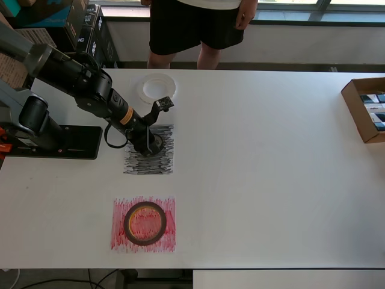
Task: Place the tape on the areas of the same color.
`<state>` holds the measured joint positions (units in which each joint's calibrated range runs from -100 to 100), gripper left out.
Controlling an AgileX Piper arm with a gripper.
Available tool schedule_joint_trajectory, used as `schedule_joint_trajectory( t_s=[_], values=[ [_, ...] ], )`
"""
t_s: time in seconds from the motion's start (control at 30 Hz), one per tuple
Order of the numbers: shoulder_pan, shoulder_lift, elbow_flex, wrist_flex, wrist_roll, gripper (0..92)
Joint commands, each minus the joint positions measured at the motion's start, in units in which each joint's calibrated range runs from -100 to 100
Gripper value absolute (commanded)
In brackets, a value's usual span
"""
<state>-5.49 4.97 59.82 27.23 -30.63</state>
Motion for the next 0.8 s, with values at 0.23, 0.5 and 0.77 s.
schedule_joint_trajectory(
  t_s=[0.23, 0.5, 0.77],
  values=[
    [-0.10, -6.00, -9.25, 0.48, 3.13, 49.9],
    [0.84, -21.34, -14.80, 1.07, 2.97, 40.9],
    [6.53, -39.02, -13.71, 1.07, 2.80, 24.1]
  ],
)
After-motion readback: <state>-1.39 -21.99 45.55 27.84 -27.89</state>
